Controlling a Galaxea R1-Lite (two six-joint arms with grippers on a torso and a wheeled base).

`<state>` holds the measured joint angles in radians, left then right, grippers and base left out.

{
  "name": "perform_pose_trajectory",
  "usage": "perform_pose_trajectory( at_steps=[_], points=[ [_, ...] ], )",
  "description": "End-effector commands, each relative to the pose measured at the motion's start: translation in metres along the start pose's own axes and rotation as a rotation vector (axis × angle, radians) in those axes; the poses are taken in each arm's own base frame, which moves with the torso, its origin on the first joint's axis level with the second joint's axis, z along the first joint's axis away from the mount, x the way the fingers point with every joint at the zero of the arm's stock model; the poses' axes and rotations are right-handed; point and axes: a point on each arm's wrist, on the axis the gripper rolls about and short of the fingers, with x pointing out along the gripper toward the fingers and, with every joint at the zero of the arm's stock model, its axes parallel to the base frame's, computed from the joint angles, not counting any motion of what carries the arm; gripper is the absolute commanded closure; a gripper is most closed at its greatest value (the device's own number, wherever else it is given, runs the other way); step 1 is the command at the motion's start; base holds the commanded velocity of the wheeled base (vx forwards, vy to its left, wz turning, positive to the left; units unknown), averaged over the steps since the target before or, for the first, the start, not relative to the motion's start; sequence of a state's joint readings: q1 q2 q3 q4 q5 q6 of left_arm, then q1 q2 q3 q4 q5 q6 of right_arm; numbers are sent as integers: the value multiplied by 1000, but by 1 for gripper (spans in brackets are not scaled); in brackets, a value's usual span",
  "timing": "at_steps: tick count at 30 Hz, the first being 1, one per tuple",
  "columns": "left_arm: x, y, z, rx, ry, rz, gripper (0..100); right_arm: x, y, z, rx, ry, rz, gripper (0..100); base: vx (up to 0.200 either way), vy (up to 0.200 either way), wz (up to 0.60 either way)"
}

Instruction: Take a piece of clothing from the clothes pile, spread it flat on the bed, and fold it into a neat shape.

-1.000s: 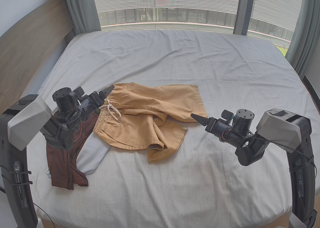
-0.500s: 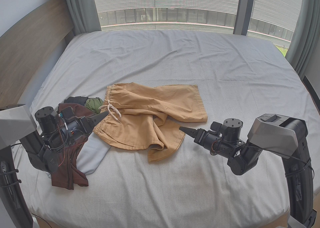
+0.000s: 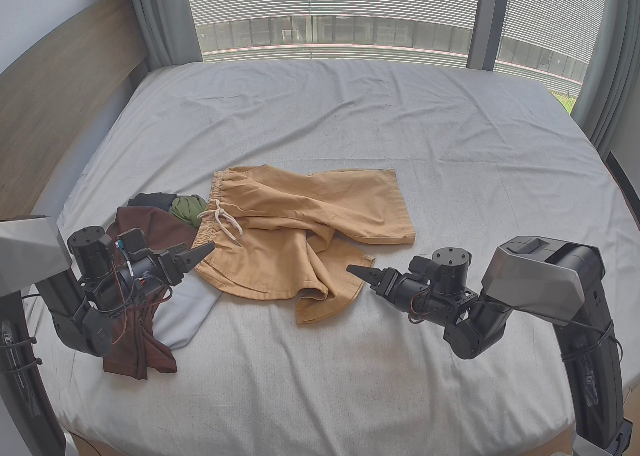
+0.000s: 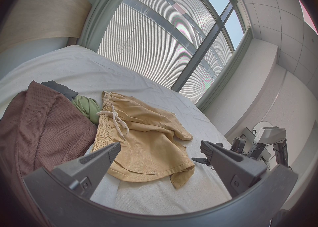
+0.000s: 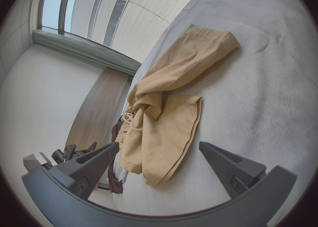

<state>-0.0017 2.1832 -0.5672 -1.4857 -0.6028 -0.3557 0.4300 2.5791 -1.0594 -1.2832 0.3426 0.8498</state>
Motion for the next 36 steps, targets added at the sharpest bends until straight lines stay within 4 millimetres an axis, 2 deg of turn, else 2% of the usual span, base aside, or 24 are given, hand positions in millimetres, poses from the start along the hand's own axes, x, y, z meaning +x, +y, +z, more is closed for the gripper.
perform_pose_trajectory(
  at_steps=[1, 20, 21, 32, 36],
  points=[
    [0, 1, -1, -2, 2, 1, 0, 5, -6, -6, 21, 12, -3, 0, 0, 0, 0],
    [2, 3, -2, -2, -1, 2, 0, 26, -4, -22, 134, 46, -6, 0, 0, 0, 0],
    [2, 3, -2, -2, -1, 2, 0, 26, -4, -22, 136, 47, -7, 100, 0, 0, 0],
    [5, 7, -7, 0, -10, 5, 0, 25, -4, -22, 148, 44, -6, 100, 0, 0, 0],
    [6, 9, -12, -8, 2, 11, 0, 13, -3, -14, 152, 27, -26, 100, 0, 0, 0]
  ],
)
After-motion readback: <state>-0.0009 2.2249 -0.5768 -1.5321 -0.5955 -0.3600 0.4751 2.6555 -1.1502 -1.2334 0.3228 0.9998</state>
